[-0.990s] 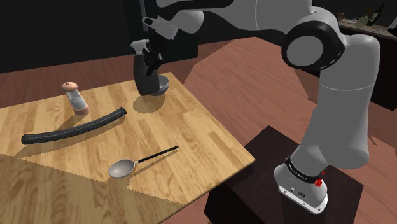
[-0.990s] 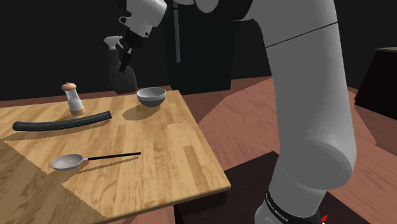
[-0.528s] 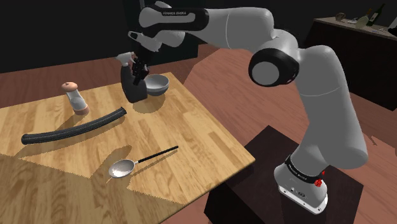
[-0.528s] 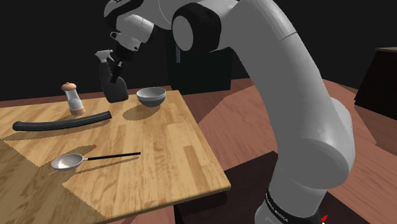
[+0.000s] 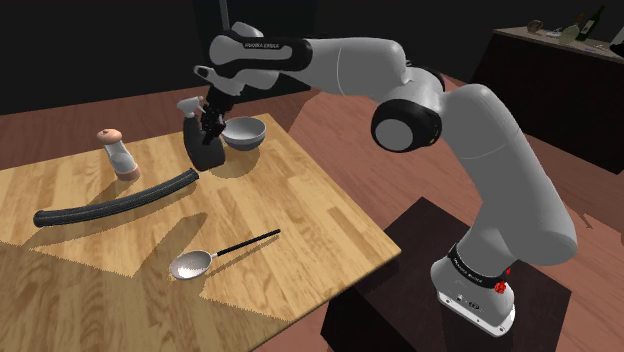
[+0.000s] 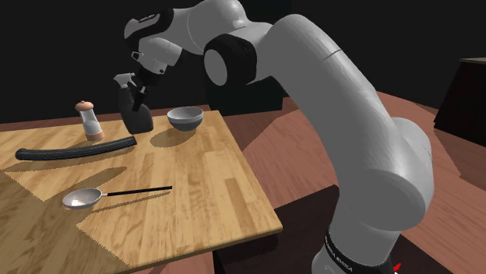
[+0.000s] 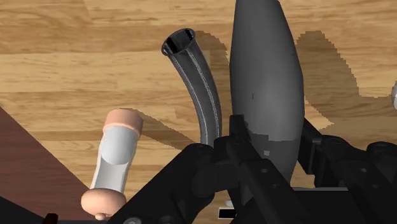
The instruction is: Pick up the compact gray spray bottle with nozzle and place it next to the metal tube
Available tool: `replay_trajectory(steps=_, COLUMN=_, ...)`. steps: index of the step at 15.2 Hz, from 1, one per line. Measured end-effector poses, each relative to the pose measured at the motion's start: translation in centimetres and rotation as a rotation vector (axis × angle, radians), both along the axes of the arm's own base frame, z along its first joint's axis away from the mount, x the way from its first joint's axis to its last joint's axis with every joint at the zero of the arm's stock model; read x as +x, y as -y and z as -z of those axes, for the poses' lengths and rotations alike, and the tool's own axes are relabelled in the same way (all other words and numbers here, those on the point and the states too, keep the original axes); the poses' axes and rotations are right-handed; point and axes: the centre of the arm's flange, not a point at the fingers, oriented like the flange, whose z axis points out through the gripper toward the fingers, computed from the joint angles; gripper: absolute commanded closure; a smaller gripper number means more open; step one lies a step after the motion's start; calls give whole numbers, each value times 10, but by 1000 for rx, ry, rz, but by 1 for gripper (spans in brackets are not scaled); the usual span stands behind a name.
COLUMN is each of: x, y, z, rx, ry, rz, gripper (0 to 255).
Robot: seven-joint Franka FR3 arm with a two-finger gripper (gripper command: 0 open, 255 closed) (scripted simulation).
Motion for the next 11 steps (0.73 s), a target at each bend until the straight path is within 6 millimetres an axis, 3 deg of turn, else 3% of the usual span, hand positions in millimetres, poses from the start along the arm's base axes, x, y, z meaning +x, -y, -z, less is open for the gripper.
replay_trajectory(steps=11, x=-1, y=1, z=57, rx=0, ry=0, rz=0, gripper=255)
